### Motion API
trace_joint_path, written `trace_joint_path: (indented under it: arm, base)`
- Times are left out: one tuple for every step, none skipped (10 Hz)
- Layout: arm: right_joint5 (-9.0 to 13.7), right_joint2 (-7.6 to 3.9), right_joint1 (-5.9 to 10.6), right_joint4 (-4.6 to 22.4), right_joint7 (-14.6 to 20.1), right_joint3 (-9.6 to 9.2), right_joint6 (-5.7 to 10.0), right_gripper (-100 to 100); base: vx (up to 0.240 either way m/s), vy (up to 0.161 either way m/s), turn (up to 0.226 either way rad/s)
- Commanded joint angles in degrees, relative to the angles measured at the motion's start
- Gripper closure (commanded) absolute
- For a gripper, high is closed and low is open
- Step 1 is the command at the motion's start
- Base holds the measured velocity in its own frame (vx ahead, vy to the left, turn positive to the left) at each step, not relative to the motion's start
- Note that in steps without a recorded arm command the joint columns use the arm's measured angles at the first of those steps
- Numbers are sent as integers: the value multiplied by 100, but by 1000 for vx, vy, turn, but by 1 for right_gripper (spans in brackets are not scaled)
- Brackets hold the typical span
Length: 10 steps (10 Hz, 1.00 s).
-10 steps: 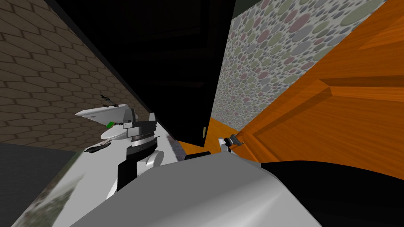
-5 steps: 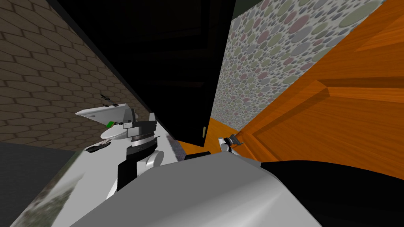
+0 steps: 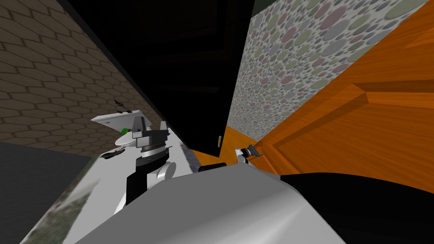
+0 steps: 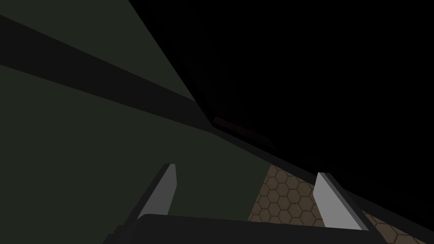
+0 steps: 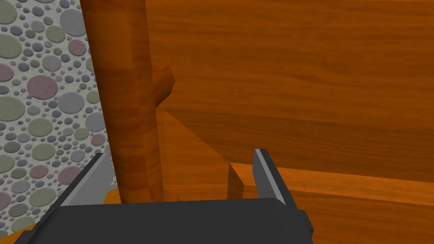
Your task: Push the door open
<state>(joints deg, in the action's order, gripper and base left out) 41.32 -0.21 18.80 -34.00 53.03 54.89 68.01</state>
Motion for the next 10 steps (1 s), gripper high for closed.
trace_joint_path:
  arm:
    - [57,-224,-44,286,124,118,286,100]
    - [57,-224,-44,331,124,118,295,100]
    - [57,-224,-44,408,124,118,295,100]
    - [57,-224,-44,408,124,118,295,100]
    - [57,-224,-44,408,124,118,295,100]
    - [57,-224,-44,408,124,118,295,100]
    - [57,-224,-44,399,124,118,295,100]
    - [75,-246,-38,416,124,140,321,100]
    - [75,-246,-38,416,124,140,321,100]
    - [75,-246,-38,416,124,140,321,100]
  base:
    - [-17,-21,5]
    - [-6,-8,16]
    - [1,2,-30]
    - [10,9,9]
    - [4,1,-12]
    - [5,-8,-2]
    - [-1,8,-23]
    - [-16,-14,56]
    - [-21,-13,27]
    - [-20,-12,33]
